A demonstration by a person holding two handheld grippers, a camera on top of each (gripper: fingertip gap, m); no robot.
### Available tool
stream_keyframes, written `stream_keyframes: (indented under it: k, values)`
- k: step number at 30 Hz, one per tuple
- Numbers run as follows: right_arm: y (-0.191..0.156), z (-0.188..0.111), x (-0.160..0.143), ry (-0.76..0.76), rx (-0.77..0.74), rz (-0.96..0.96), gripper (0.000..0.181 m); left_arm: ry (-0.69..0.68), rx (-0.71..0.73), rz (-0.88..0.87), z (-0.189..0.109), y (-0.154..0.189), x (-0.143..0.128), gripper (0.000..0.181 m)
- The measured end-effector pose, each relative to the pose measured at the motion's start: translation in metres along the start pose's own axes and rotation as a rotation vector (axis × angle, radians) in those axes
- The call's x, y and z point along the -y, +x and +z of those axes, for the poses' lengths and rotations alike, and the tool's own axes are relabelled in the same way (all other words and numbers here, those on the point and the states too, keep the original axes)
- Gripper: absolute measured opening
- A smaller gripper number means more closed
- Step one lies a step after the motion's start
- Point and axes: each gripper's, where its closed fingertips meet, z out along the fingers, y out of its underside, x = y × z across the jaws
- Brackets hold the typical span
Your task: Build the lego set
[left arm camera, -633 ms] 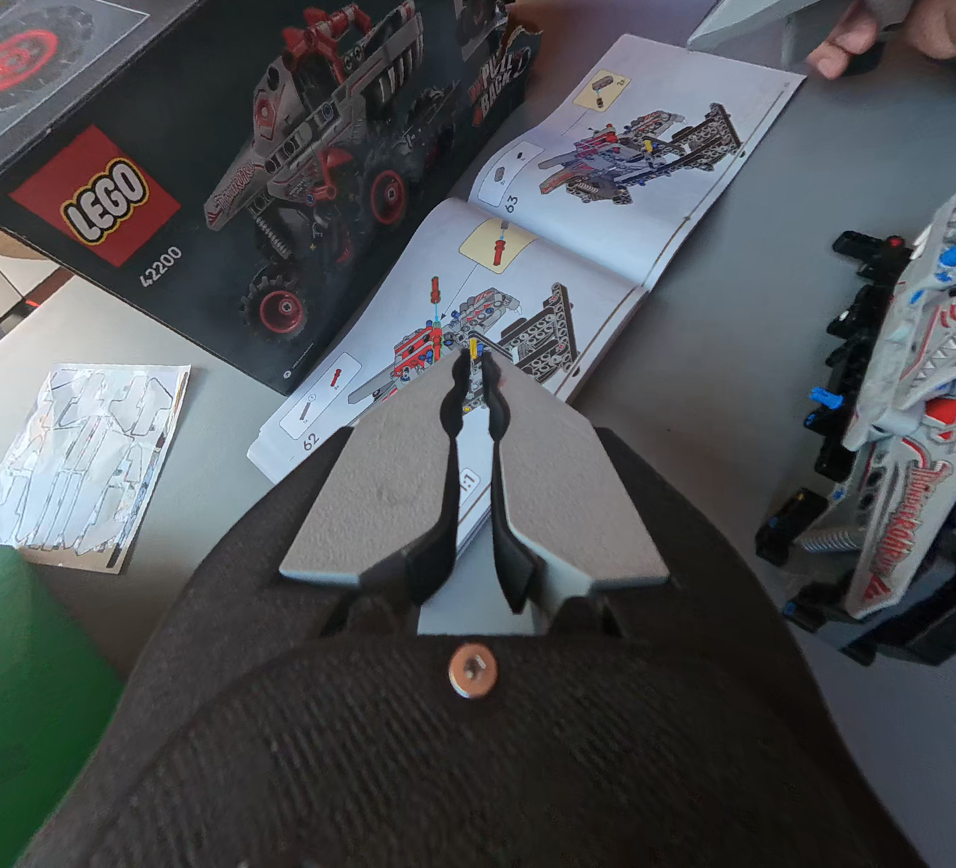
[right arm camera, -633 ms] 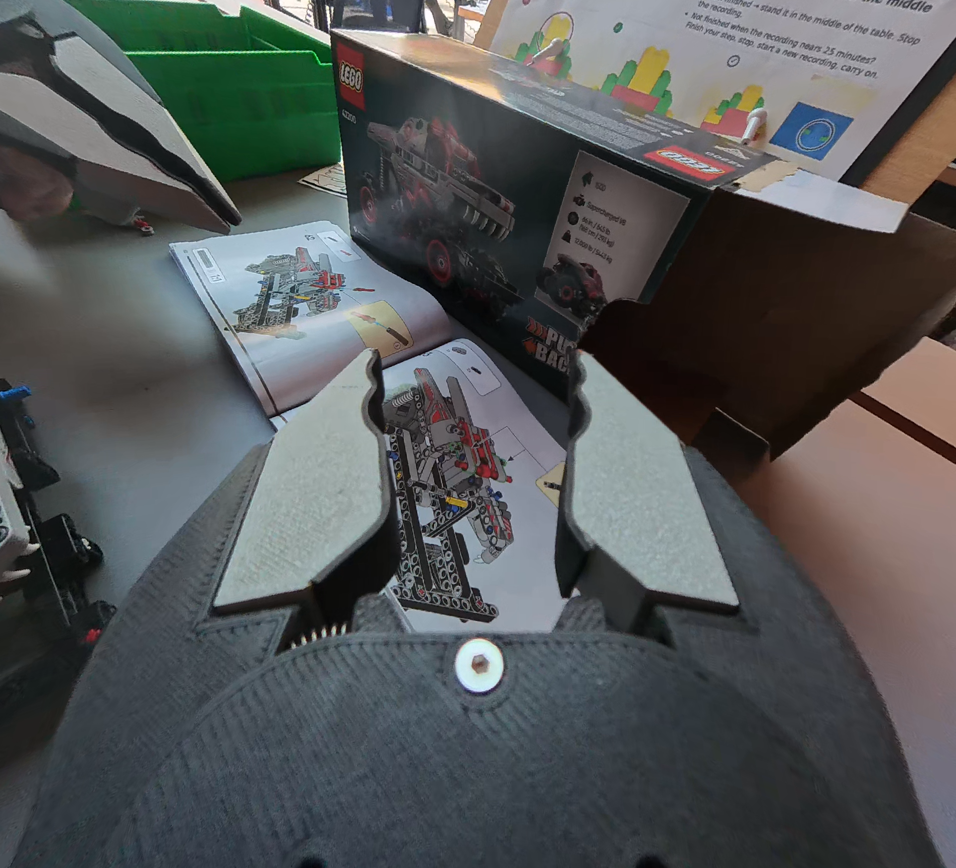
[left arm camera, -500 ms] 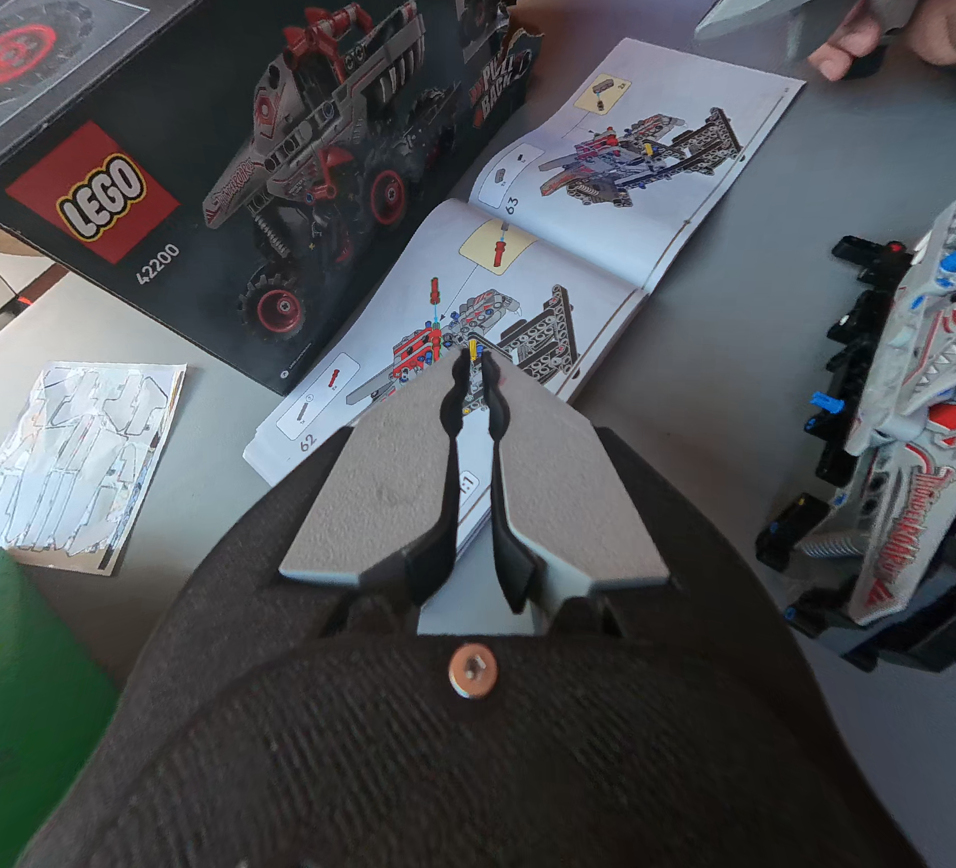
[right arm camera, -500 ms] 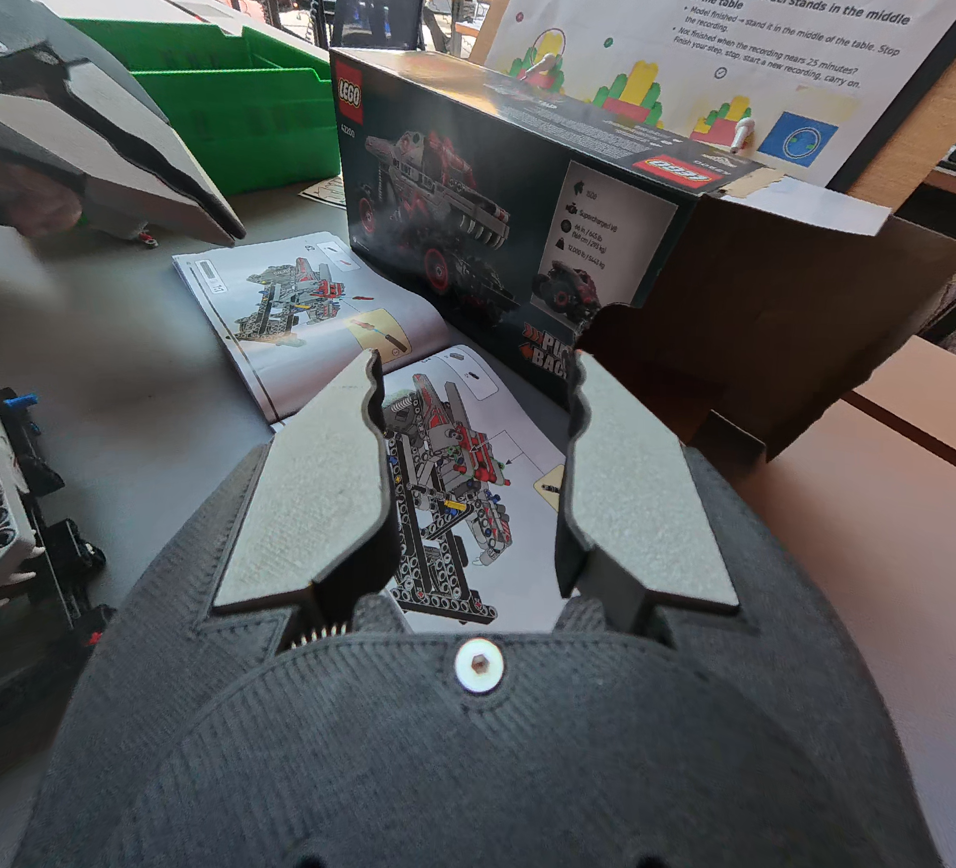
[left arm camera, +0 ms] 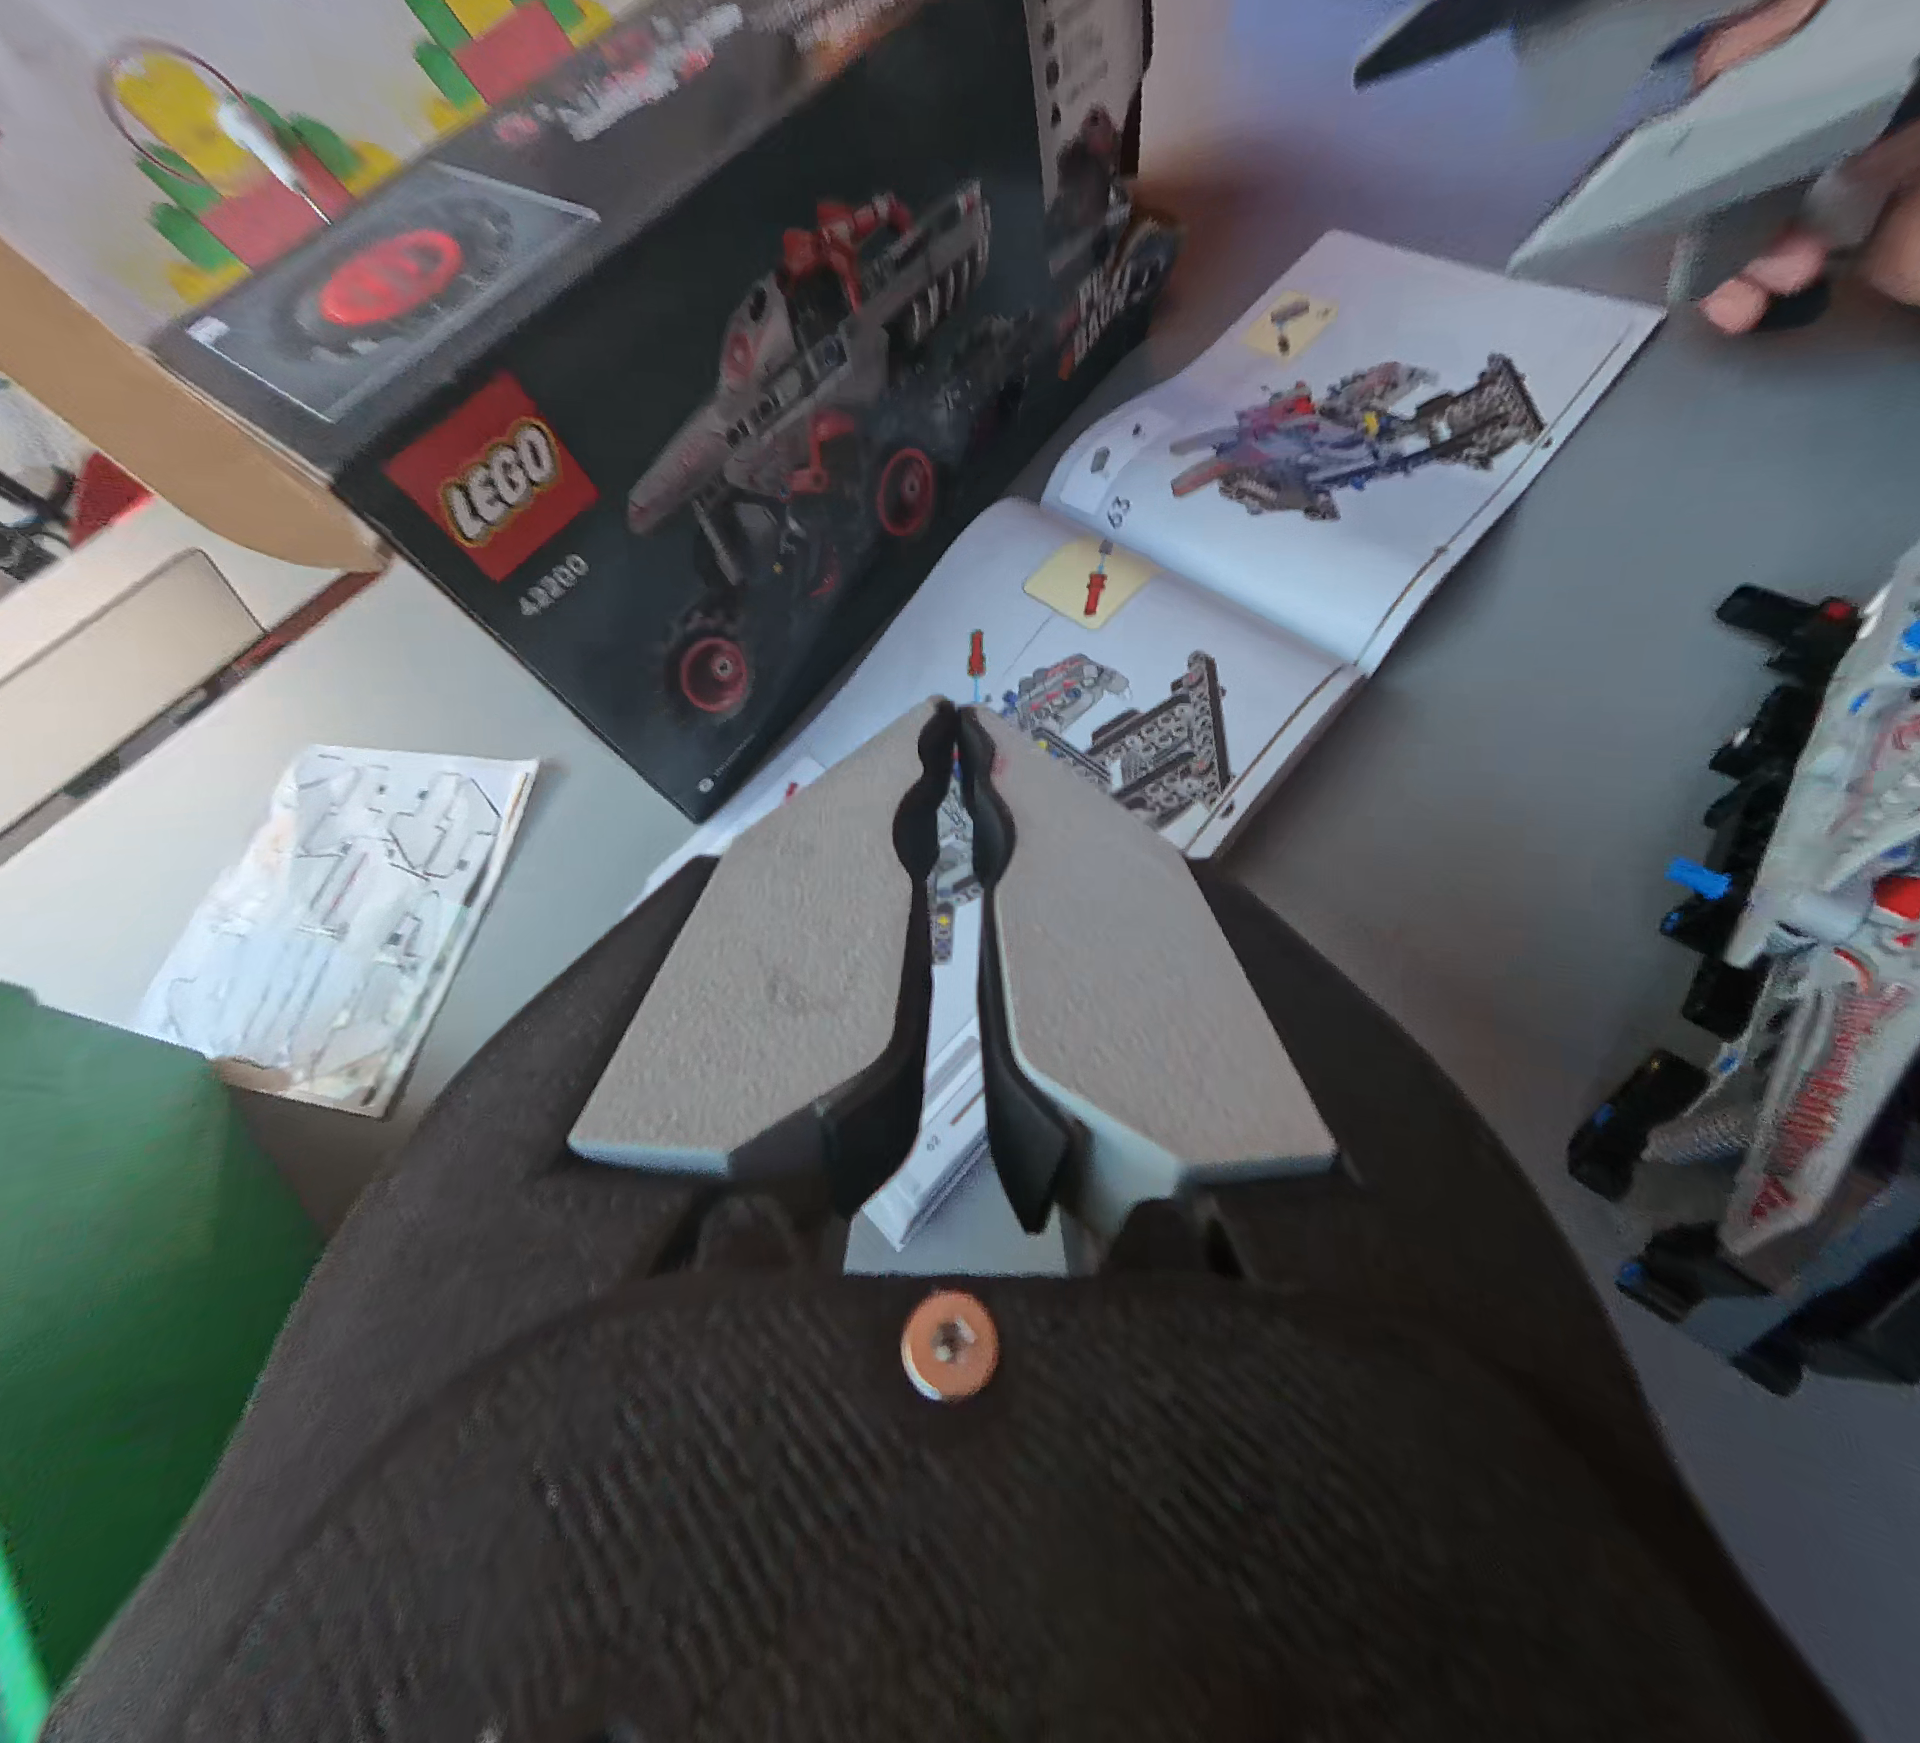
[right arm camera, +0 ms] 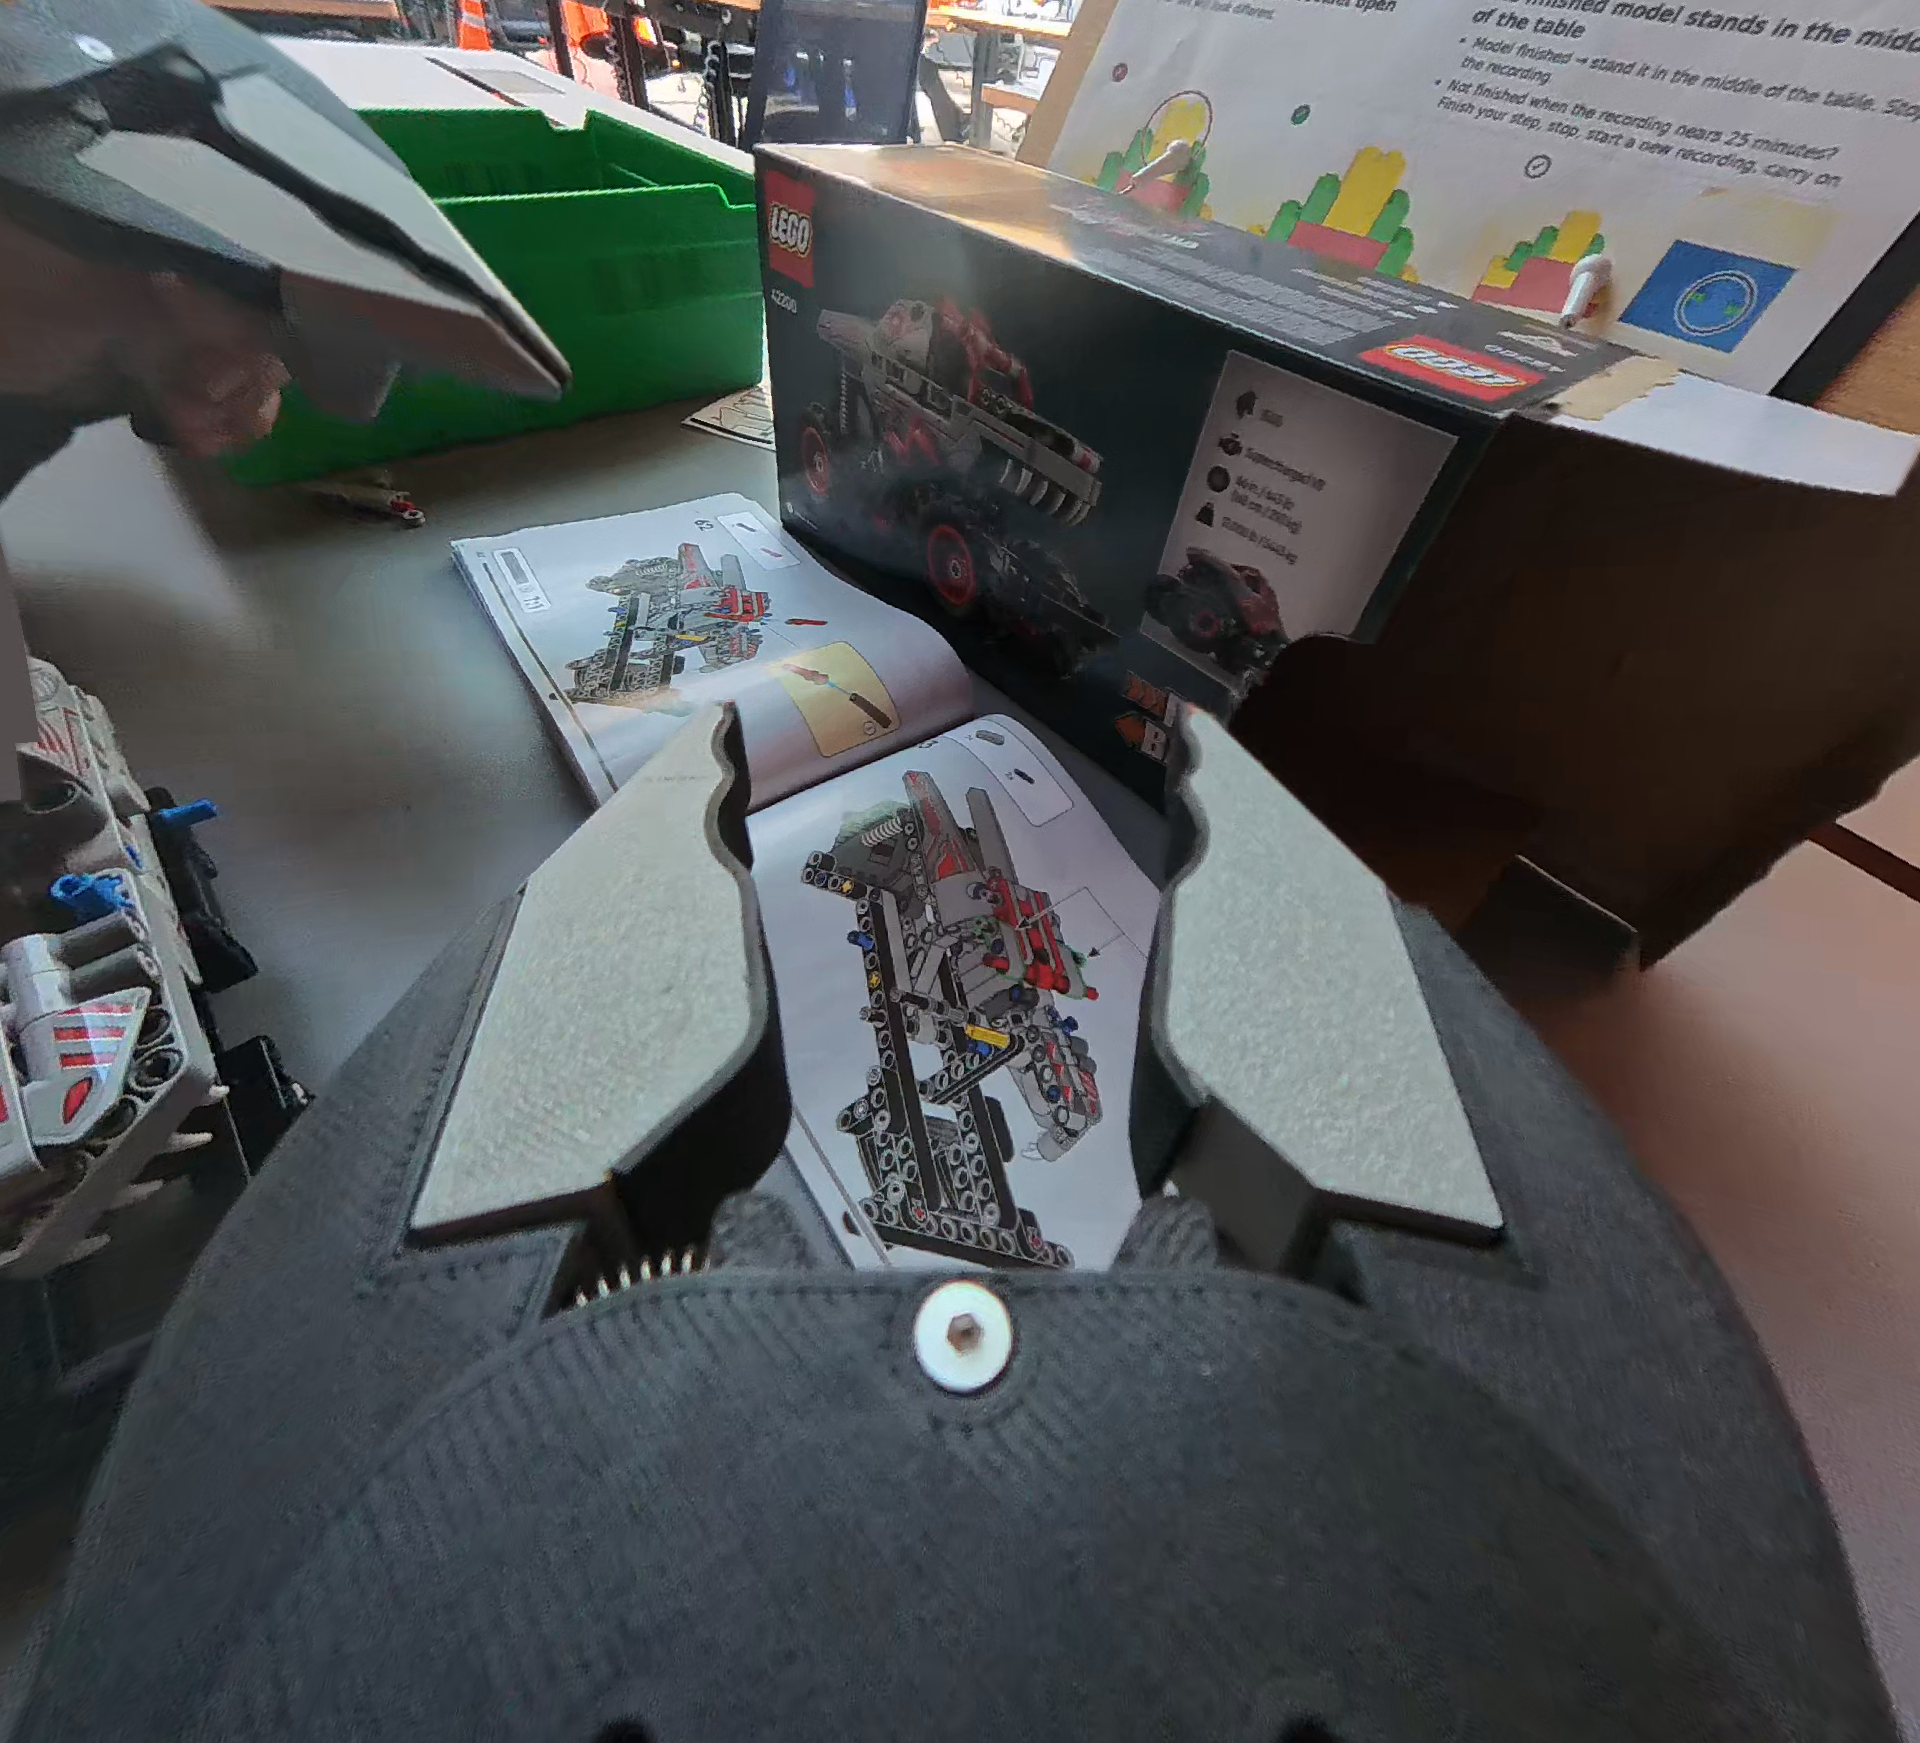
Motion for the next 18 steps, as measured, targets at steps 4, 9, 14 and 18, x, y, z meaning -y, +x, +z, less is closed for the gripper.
stream_keyframes:
  k: [4,9,14,18]
  values:
    - [-0.005,0.002,-0.001,0.004,0.011,-0.004,0.076,0.114,0.025,-0.014,-0.022,-0.004,0.021,0.000]
    - [-0.003,0.000,0.005,0.051,0.014,0.021,0.070,0.160,-0.039,-0.091,-0.032,0.000,0.021,0.000]
    - [-0.002,-0.001,0.008,0.077,0.002,0.005,0.068,0.156,-0.132,-0.144,-0.027,0.012,0.012,0.000]
    - [0.002,-0.002,0.004,0.057,-0.014,-0.016,0.067,0.087,-0.171,-0.138,-0.020,0.022,-0.002,0.000]
